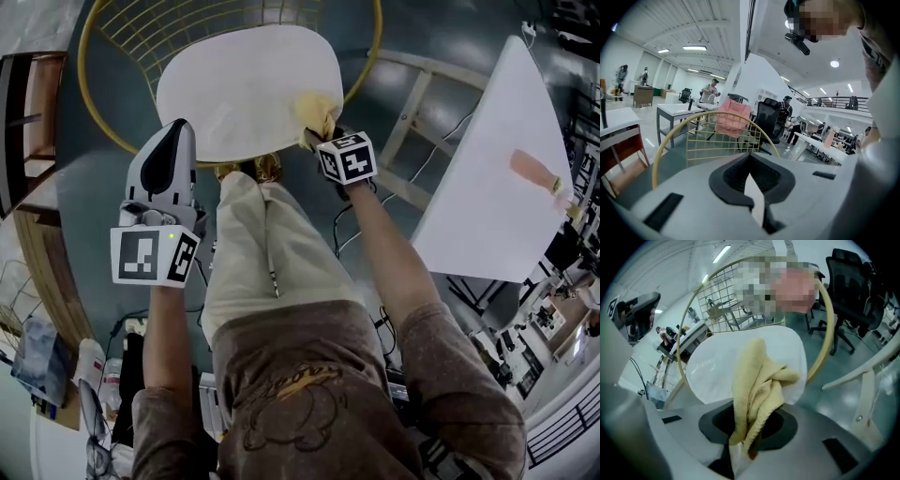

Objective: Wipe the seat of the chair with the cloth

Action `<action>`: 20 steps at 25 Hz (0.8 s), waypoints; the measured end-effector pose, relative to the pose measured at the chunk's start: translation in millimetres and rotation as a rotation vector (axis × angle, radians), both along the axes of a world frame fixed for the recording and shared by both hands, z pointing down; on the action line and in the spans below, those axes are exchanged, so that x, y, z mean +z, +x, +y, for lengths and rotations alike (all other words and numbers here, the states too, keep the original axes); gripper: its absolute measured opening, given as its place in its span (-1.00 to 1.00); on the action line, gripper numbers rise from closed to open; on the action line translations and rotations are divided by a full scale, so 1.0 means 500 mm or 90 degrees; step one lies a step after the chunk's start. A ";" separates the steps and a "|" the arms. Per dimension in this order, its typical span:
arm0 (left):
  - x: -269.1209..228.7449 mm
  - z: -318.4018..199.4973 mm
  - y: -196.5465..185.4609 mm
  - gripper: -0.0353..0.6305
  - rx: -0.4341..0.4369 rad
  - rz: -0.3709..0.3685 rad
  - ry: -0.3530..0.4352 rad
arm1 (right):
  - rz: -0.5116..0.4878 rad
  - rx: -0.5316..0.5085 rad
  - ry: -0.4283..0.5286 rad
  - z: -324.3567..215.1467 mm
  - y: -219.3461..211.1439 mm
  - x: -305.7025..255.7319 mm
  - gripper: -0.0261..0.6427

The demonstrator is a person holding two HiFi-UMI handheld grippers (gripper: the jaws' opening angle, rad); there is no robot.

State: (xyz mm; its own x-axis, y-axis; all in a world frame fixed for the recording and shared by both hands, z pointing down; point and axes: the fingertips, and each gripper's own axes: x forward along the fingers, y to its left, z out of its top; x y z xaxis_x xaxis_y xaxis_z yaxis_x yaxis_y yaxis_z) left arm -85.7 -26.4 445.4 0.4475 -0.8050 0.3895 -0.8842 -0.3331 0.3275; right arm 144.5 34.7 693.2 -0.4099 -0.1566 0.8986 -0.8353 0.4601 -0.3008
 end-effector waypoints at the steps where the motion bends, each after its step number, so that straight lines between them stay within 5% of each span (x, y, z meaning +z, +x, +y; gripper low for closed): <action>1: -0.007 -0.001 0.006 -0.87 0.005 0.000 0.002 | 0.012 0.005 0.001 -0.002 0.018 -0.007 -0.59; 8: -0.058 -0.004 0.023 -0.87 0.027 -0.005 0.015 | 0.081 0.027 0.011 -0.019 0.115 -0.058 -0.59; 20: -0.187 0.002 0.043 -0.87 0.017 0.001 0.023 | -0.049 0.030 0.131 -0.080 0.024 -0.293 -0.59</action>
